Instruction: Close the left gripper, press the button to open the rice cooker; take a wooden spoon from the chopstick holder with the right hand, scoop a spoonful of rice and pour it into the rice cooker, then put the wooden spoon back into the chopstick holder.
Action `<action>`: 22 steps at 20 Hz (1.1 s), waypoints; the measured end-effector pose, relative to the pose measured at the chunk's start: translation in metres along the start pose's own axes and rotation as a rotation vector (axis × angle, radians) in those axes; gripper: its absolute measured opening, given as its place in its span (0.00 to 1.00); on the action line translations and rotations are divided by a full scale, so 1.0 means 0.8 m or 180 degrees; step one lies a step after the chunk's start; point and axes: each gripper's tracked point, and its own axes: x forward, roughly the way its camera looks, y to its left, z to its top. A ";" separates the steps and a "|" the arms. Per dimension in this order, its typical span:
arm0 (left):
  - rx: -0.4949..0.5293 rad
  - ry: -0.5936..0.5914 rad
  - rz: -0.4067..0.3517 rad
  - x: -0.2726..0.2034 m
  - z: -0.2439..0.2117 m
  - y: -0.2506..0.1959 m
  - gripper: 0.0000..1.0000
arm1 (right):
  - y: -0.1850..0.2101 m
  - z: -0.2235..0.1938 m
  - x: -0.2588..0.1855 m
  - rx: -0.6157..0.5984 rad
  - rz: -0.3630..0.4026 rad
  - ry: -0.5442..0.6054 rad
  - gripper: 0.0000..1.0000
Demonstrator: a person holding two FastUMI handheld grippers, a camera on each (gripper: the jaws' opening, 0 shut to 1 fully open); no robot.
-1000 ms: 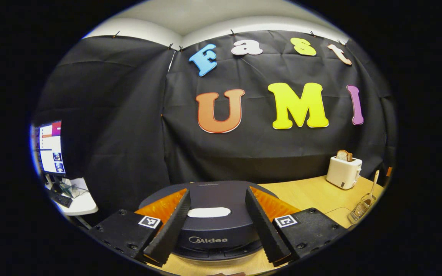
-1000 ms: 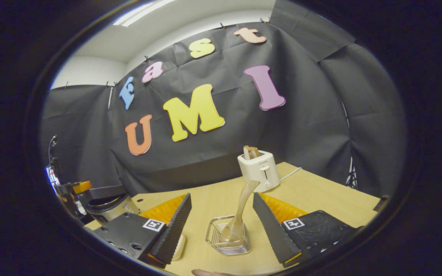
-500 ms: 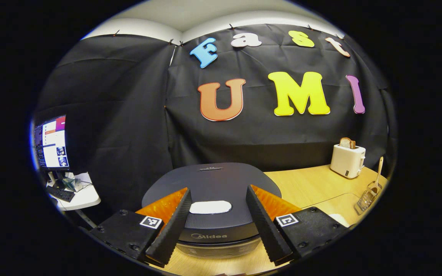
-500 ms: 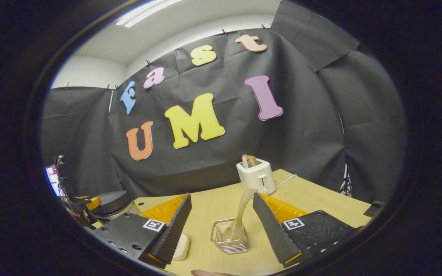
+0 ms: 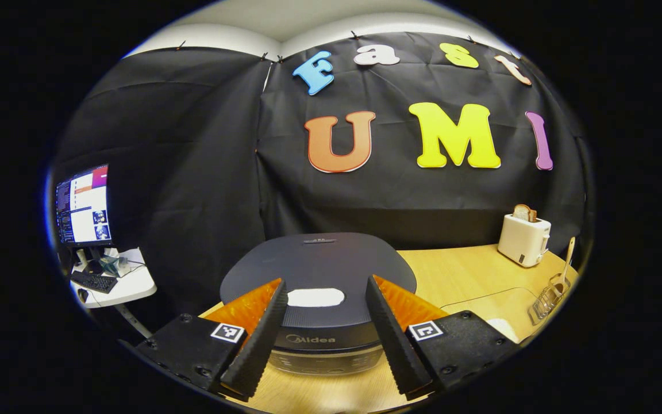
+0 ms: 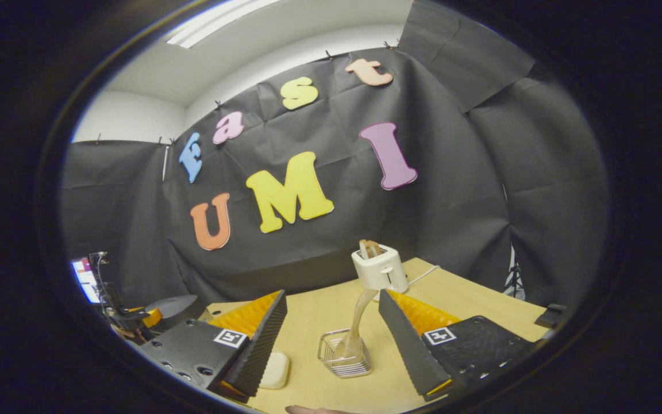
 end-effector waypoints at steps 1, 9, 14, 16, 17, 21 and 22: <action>-0.0002 0.0015 0.0014 -0.002 0.000 -0.001 0.87 | 0.002 -0.001 -0.004 -0.0018 0.0011 0.0004 0.91; -0.0055 -0.0068 -0.0085 -0.043 0.024 -0.024 0.85 | 0.024 -0.001 -0.025 -0.0298 0.0180 0.0014 0.95; -0.0197 -0.0114 -0.0207 -0.086 0.039 -0.060 0.85 | 0.031 -0.007 -0.041 -0.0590 0.0228 0.0025 0.91; -0.0243 -0.0114 -0.0338 -0.103 0.039 -0.087 0.85 | 0.036 -0.009 -0.046 -0.0677 0.0276 0.0029 0.91; -0.0247 -0.0105 -0.0426 -0.111 0.037 -0.101 0.85 | 0.040 -0.012 -0.051 -0.0704 0.0315 0.0048 0.95; -0.0154 -0.0051 -0.0707 -0.141 0.028 -0.160 0.85 | 0.028 -0.018 -0.055 -0.0765 0.0312 0.0086 0.95; -0.0141 -0.0050 -0.0833 -0.151 0.029 -0.177 0.85 | 0.028 -0.021 -0.056 -0.0754 0.0315 0.0118 0.91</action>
